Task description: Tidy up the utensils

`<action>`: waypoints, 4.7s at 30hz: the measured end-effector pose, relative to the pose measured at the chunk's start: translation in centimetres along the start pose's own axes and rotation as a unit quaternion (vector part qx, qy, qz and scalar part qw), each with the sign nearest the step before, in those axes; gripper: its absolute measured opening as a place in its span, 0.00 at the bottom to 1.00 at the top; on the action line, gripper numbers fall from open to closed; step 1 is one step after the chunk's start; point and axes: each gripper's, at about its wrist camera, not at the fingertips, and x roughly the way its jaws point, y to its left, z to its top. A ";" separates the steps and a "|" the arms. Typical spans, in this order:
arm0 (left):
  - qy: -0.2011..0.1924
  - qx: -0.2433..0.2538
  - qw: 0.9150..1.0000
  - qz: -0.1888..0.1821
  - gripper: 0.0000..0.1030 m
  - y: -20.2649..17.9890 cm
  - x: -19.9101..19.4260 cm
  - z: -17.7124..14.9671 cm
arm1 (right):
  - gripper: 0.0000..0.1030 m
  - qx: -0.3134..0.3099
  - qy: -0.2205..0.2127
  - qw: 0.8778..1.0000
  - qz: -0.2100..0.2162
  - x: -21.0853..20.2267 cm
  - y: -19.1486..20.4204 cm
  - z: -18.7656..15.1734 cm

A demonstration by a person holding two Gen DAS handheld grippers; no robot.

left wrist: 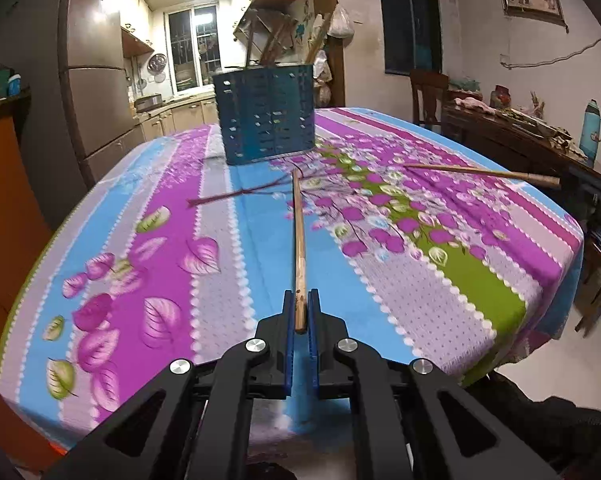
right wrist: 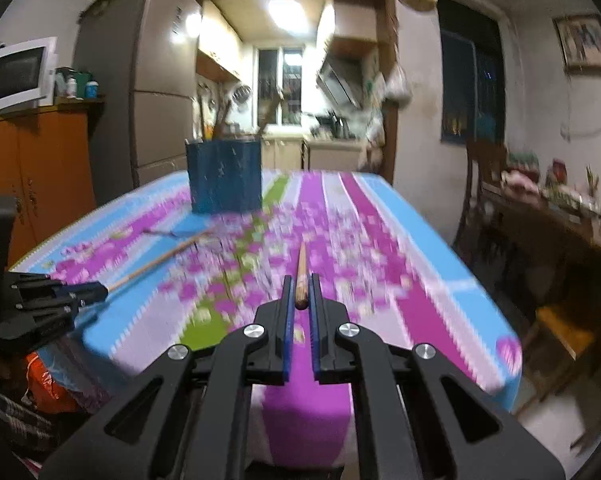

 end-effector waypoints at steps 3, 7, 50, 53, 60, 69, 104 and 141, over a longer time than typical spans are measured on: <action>-0.005 0.000 1.000 0.013 0.07 0.5 -0.6 0.9 | 0.05 -0.017 -0.021 1.000 0.006 -0.1 0.5 1.7; -0.013 0.005 0.999 0.031 0.07 1.1 -1.4 2.4 | 0.05 -0.044 -0.051 0.998 0.013 -0.3 1.3 4.1; -0.133 -0.038 0.990 -0.001 0.07 8.6 -8.3 17.7 | 0.05 -0.038 -0.097 0.987 0.119 5.3 3.2 19.0; -0.136 -0.036 0.990 0.003 0.07 8.6 -8.0 18.3 | 0.05 -0.032 -0.088 0.987 0.127 6.0 3.0 19.1; -0.182 -0.016 0.983 0.018 0.07 9.0 -8.3 22.6 | 0.05 -0.019 -0.098 0.986 0.136 6.5 2.1 22.0; -0.289 -0.010 0.957 0.027 0.07 9.2 -8.1 32.7 | 0.05 0.009 -0.174 0.976 0.129 8.1 1.1 30.3; -0.393 -0.035 0.919 -0.018 0.07 10.5 3.3 37.7 | 0.05 0.134 -0.132 0.973 0.137 22.8 0.0 29.3; -0.221 -0.069 0.966 0.118 0.96 8.9 -8.2 19.2 | 0.95 0.073 -0.151 0.983 -0.078 2.1 -3.6 16.7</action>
